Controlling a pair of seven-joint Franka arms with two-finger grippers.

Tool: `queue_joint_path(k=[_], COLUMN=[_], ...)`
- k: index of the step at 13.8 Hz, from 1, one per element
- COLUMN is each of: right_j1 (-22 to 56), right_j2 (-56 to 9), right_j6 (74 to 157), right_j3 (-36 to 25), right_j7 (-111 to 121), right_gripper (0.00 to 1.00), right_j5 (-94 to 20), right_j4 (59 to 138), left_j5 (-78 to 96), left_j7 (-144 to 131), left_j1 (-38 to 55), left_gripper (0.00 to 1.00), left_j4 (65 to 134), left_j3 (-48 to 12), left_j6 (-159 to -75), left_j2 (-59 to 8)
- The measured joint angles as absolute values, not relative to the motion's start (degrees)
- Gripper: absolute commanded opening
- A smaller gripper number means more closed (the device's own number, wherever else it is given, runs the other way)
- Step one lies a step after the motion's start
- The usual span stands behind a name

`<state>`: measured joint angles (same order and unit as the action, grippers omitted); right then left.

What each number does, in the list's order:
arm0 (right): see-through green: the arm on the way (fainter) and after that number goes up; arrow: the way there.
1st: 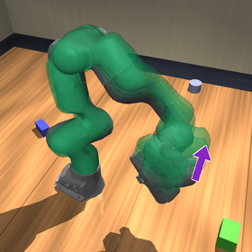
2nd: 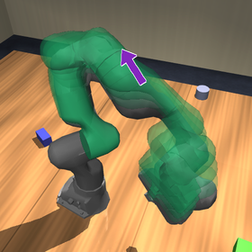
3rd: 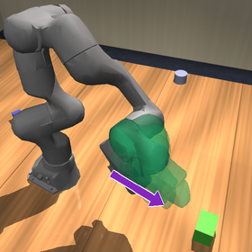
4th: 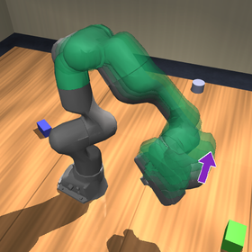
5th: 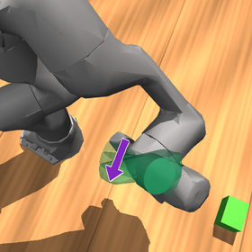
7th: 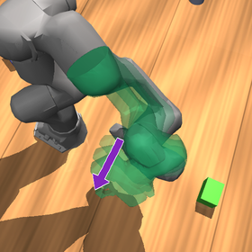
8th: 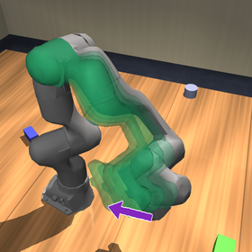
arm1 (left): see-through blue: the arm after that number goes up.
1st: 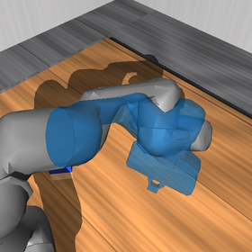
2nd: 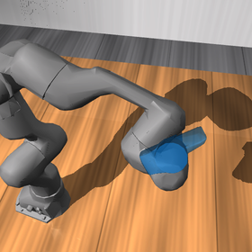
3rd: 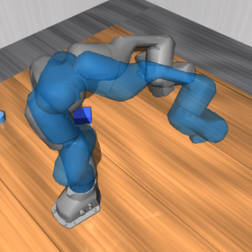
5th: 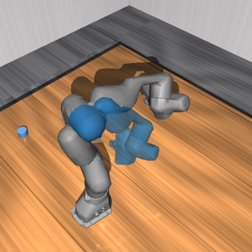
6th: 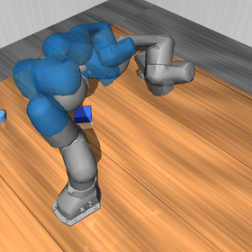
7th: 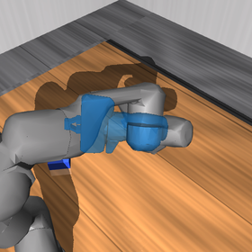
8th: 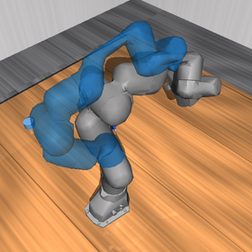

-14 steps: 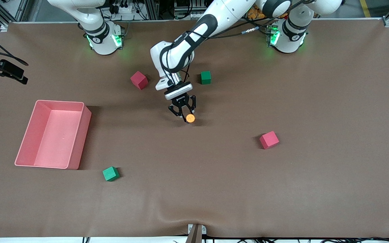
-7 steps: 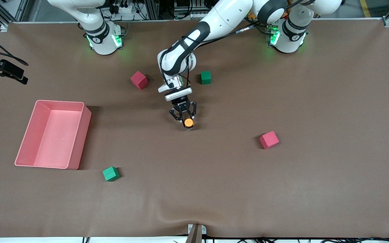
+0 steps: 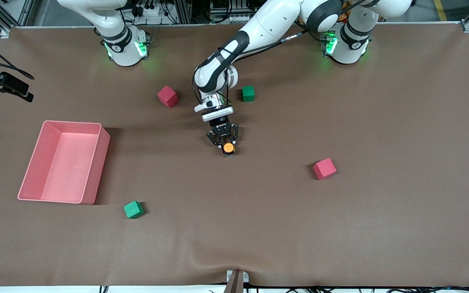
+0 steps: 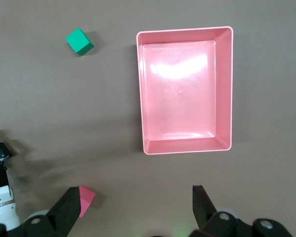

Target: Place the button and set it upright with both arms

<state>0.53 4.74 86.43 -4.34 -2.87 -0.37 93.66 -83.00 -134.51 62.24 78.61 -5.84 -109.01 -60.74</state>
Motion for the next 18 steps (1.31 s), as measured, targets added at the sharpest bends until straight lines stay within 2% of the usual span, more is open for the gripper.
queue_joint_path(k=[5,8,14,18], right_j1=[0.5,0.5,0.5,0.5], right_j2=[4.7,4.7,4.7,4.7], right_j6=[87.4,87.6,87.6,87.5], right_j3=[-4.3,-4.4,-4.4,-4.4], right_j7=[-2.9,-2.9,-2.9,-2.9], right_gripper=[1.0,1.0,1.0,1.0], right_j5=[-0.4,-0.4,-0.4,-0.4], right_j4=[93.7,93.7,93.9,94.0], left_j5=[-79.1,-71.9,-48.2,-31.7], left_j7=[-135.2,-135.2,-130.1,-121.2], left_j1=[62.4,62.5,61.8,55.8], left_gripper=[0.75,0.75,0.75,0.75], left_j4=[77.8,76.0,74.8,74.6], left_j3=[-8.2,-10.7,-11.5,-10.6], left_j6=[-109.0,-109.0,-108.9,-107.5], left_j2=[-60.4,-57.9,-45.8,-35.5])
